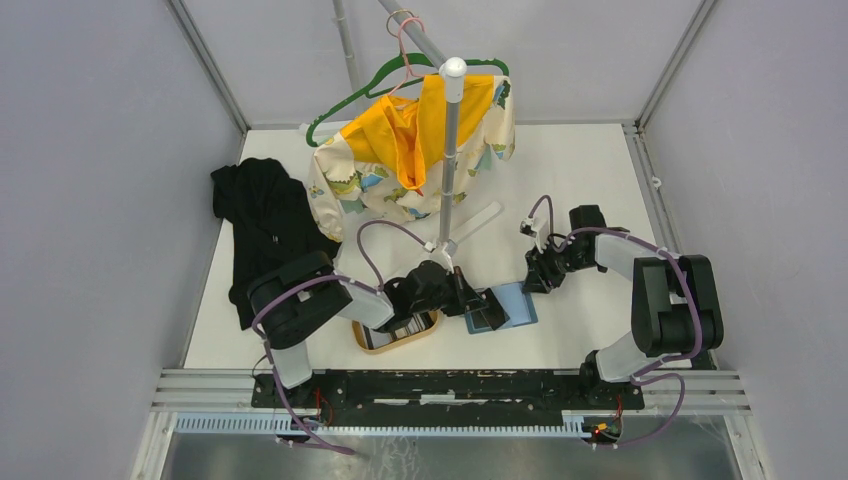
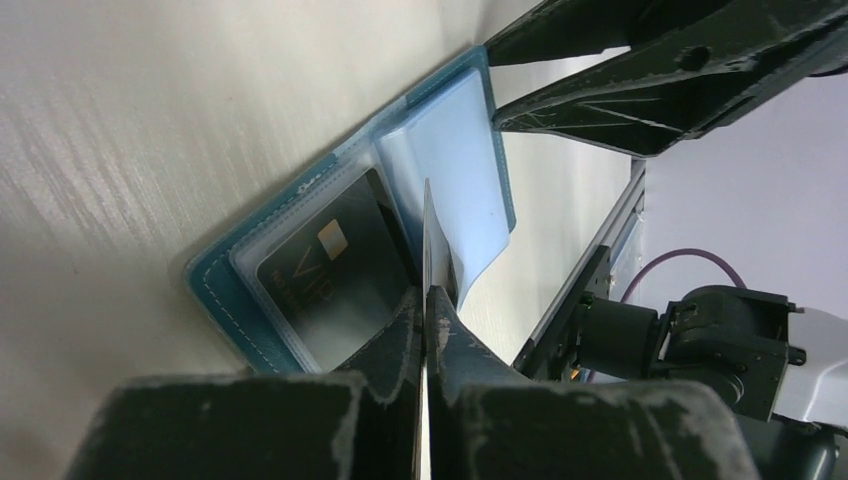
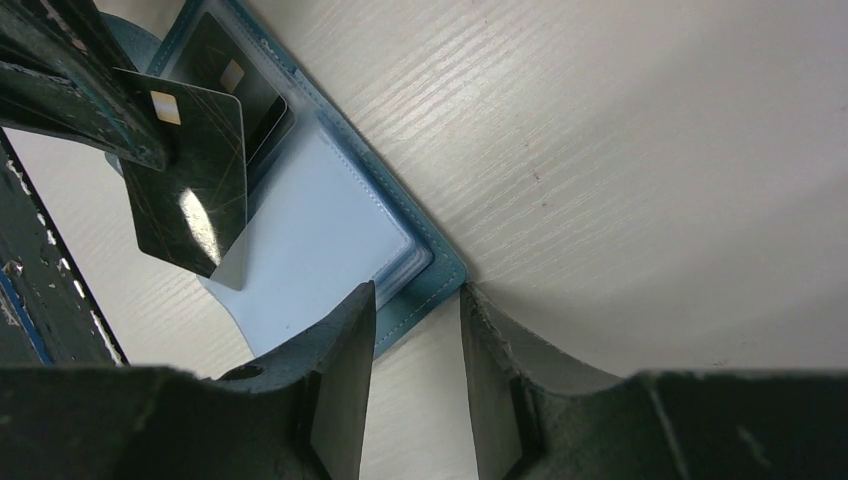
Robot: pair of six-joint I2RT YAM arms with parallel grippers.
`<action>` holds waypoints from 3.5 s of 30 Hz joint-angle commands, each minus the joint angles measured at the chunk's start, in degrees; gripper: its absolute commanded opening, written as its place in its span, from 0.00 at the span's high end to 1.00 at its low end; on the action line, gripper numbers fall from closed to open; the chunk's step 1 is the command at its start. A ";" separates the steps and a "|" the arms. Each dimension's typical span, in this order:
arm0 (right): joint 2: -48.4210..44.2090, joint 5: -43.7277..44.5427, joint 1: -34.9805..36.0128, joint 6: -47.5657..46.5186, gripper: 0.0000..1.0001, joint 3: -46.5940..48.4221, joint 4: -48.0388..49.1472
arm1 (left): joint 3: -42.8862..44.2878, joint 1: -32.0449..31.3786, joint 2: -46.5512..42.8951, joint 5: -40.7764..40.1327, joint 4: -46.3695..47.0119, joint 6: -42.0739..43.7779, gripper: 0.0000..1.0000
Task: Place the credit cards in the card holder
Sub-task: Insert the credit card into the card holder.
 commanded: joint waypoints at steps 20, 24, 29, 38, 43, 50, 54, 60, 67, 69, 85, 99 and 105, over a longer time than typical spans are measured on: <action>1.53 4.61 2.45 0.60 0.58 -0.16 1.01 | 10.90 -0.70 3.95 -2.78 -24.24 -3.41 0.98; 1.37 4.96 2.71 0.82 0.58 -0.16 1.23 | 11.92 -0.73 4.37 -2.84 -26.76 -3.86 0.98; 1.36 5.36 2.87 1.13 0.58 -0.28 1.67 | 11.60 -0.71 4.47 -2.28 -28.68 -5.30 0.98; 1.31 6.28 3.34 1.65 0.58 -0.60 2.40 | 11.23 -0.64 5.12 -1.03 -29.13 -8.60 0.98; 1.30 6.88 3.75 1.88 0.58 -0.78 2.76 | 10.60 -0.51 4.92 -0.19 -29.04 -9.51 0.98; 1.17 8.67 4.77 2.30 0.60 -1.08 3.60 | 10.09 0.12 5.18 1.79 -28.51 -10.14 0.98; 0.31 10.90 5.02 2.94 0.61 -1.47 4.81 | 10.01 0.25 5.06 2.32 -28.81 -10.03 0.98; -0.59 12.52 5.49 3.64 0.61 -2.01 5.95 | 10.53 0.29 4.47 2.77 -30.10 -9.01 0.98; -0.66 12.60 5.82 3.60 0.61 -2.01 5.94 | 11.45 0.39 5.69 4.63 -30.60 -8.76 0.98; -0.76 12.69 5.88 3.63 0.61 -2.00 5.95 | 11.20 0.47 5.61 4.95 -30.62 -9.09 0.98; -1.29 13.05 6.82 3.81 0.61 -2.12 6.31 | 12.40 1.30 7.35 7.07 -31.94 -10.03 0.98; -1.52 12.70 7.36 3.61 0.60 -2.10 6.20 | 16.19 2.04 10.22 7.43 -32.99 -8.03 0.95; -6.10 14.34 7.31 2.56 0.53 -1.83 6.65 | 15.75 2.59 10.12 7.25 -33.08 -7.36 0.93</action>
